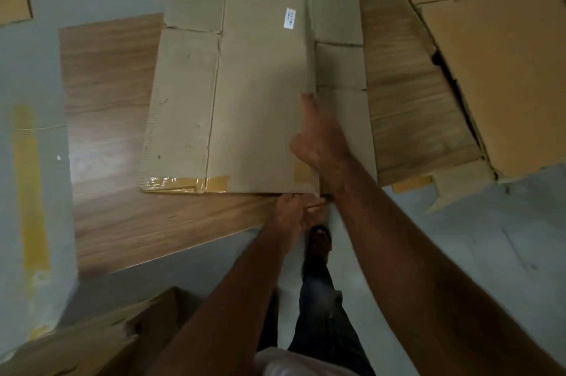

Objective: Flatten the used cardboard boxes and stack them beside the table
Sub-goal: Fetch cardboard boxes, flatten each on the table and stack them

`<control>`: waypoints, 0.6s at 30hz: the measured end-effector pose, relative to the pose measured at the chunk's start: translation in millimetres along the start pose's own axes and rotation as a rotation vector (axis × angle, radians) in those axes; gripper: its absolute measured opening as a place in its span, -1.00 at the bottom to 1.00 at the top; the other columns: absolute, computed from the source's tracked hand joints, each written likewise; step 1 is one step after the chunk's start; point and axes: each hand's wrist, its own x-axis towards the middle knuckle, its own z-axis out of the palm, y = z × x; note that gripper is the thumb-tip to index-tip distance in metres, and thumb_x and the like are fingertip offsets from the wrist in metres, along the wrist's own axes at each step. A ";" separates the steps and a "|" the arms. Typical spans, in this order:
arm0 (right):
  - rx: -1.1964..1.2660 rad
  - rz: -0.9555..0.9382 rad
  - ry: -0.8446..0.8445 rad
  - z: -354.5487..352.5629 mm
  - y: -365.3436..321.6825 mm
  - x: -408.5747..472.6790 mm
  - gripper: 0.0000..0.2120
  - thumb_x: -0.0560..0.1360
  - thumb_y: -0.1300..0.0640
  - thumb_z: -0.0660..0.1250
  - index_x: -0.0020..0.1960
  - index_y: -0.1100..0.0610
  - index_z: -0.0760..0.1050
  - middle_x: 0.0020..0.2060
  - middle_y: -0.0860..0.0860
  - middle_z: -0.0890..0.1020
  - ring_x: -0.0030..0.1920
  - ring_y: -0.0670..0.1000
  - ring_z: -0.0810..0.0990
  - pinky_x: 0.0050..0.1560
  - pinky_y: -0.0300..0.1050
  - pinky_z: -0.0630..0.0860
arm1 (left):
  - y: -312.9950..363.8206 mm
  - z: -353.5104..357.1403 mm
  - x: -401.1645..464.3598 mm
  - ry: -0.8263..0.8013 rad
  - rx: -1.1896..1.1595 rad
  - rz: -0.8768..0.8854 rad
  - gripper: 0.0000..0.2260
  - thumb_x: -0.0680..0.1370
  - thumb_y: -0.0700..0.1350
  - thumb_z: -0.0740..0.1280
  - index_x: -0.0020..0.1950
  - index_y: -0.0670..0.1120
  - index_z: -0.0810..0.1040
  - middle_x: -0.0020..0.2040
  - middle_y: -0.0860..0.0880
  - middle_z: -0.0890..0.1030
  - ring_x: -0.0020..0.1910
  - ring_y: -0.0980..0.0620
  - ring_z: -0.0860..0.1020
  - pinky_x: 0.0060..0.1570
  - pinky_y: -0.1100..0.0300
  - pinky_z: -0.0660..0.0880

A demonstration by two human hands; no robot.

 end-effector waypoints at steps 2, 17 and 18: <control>0.055 0.087 0.098 -25.5 33.0 0.6 -0.24 0.51 0.33 0.29 0.64 0.06 0.11 0.50 0.13 0.37 0.39 0.21 0.47 0.26 -0.02 0.47 | 16.7 -4.8 -9.1 -0.055 0.203 -0.024 -0.83 0.66 -0.16 0.32 0.07 -0.27 0.60 -0.18 -0.20 0.62 -0.27 -0.07 0.62 -0.28 0.15 0.60; 0.279 0.435 -0.026 -11.8 167.4 43.7 0.00 0.28 -0.20 0.64 0.50 0.24 0.29 0.41 0.24 0.47 0.36 0.27 0.49 0.35 0.16 0.47 | 69.3 -96.4 -16.7 0.578 1.369 0.193 -0.10 0.44 0.46 0.31 0.64 0.18 -0.01 0.67 -0.09 -0.11 0.60 -0.27 -0.03 0.40 -0.47 0.20; 0.361 0.446 -0.043 -16.8 174.3 48.0 -0.05 0.23 -0.19 0.66 0.42 0.24 0.39 0.33 0.21 0.56 0.26 0.25 0.58 0.26 0.17 0.55 | 64.0 -91.0 -18.0 0.575 1.359 0.191 -0.10 0.45 0.46 0.31 0.64 0.18 -0.01 0.67 -0.09 -0.11 0.60 -0.27 -0.03 0.40 -0.47 0.21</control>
